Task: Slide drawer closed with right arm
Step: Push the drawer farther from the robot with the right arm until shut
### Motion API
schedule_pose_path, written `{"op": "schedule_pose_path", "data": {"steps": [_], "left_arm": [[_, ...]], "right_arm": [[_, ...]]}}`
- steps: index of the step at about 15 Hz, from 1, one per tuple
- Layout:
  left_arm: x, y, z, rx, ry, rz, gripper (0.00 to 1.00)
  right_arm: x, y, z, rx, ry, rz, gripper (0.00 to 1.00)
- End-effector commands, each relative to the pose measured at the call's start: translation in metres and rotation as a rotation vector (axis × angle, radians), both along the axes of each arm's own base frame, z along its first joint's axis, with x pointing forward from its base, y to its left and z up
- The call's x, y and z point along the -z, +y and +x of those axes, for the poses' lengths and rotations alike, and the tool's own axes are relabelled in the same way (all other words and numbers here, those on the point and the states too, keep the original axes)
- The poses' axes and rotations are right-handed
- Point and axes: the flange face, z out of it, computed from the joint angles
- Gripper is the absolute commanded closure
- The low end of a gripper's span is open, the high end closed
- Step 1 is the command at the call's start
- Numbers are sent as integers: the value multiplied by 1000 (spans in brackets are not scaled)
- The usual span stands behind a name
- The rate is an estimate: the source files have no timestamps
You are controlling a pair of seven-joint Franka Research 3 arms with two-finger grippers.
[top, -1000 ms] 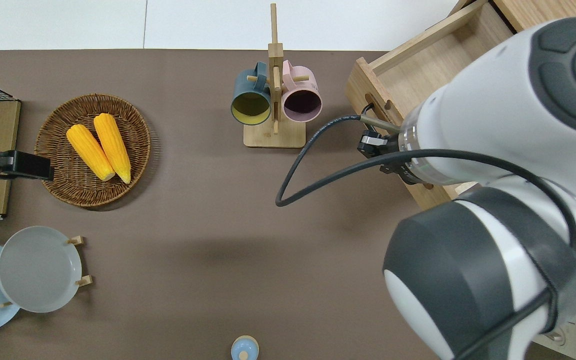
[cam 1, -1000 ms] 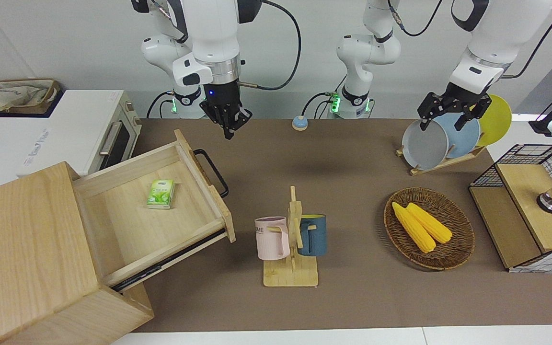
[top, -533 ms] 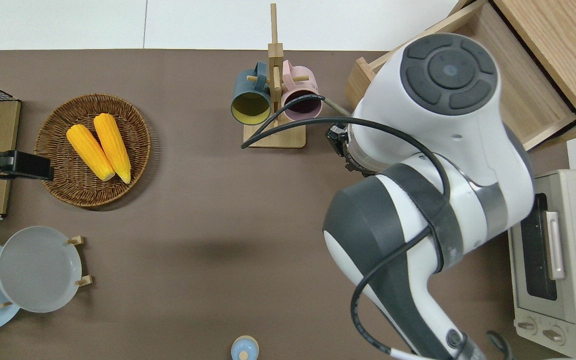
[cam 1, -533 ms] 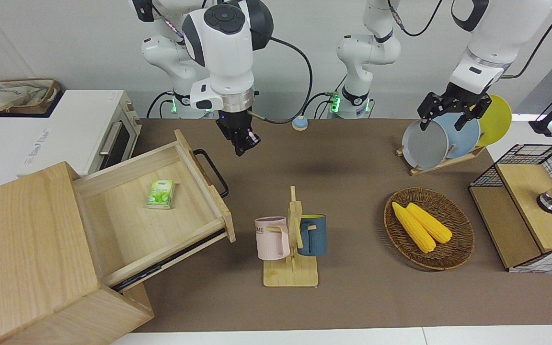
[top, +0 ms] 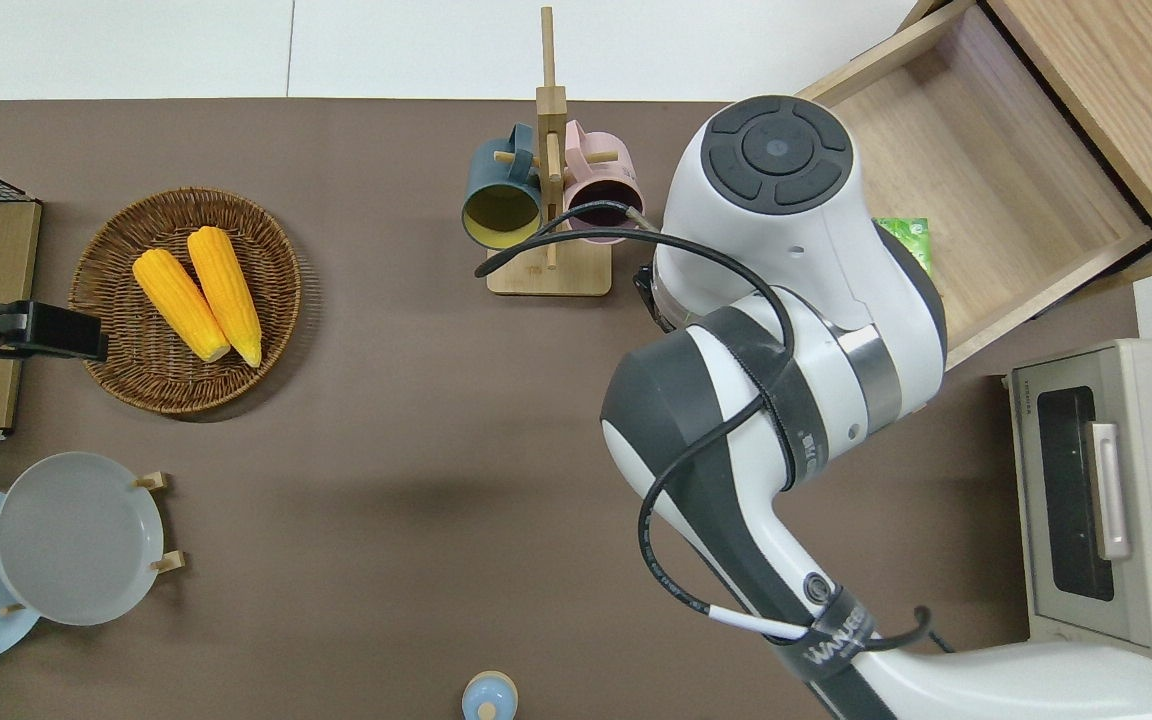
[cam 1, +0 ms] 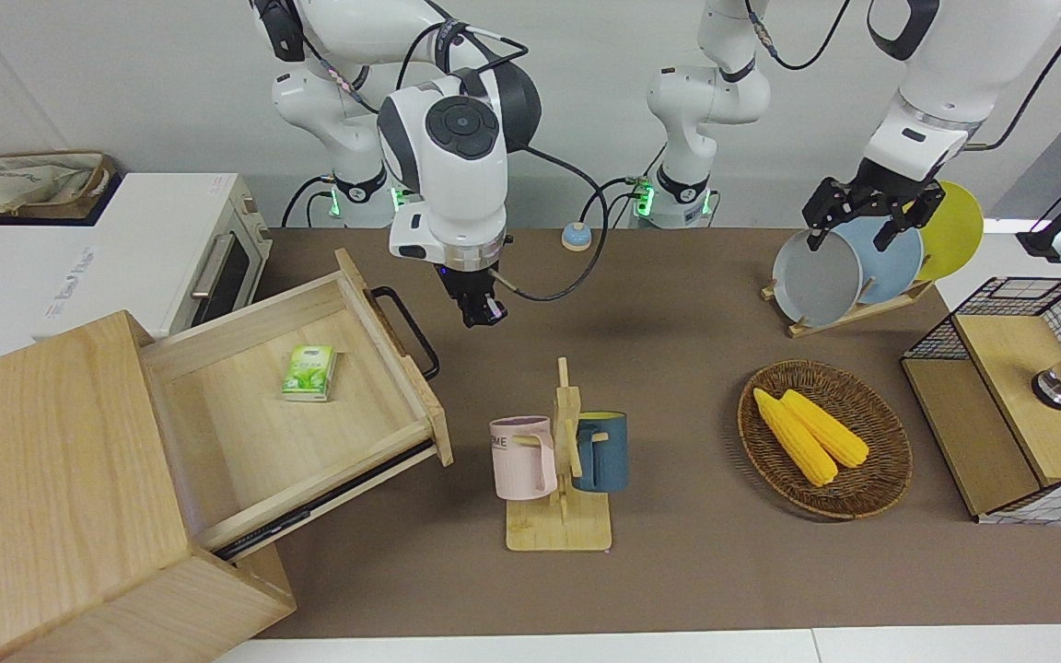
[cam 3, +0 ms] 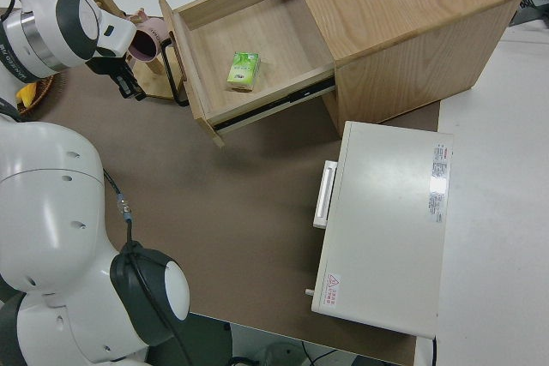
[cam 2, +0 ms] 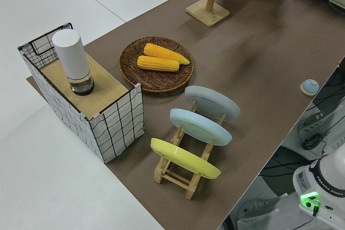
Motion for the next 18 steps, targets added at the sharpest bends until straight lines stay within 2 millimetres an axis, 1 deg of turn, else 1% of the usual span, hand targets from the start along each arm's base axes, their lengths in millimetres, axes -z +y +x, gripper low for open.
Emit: {"op": "schedule_pose_path", "data": {"steps": [1,3,7,9,12,15,18], "left_arm": [[-2,0,4,8,-8,16,5],[-2,0,4,8,-8,14,5],[-2,0,4,8,-8,16,5],[-2,0,4,8,-8,16,5],[-2,0,4,8,-8,16,5],[-2,0,4,8,-8,16,5],[-2,0,4,8,-8,16,2]], "right_arm": [[9,-8,8,46,-25,13,1000],[10,-11,13,52,-42,20,1000],[23,-36,28,89,-38,15,1000],[28,-42,33,97,-36,15,1000],[27,-57,43,118,-63,33,1000],[38,-63,48,120,-59,28,1000],[36,-74,56,117,-86,38,1000]]}}
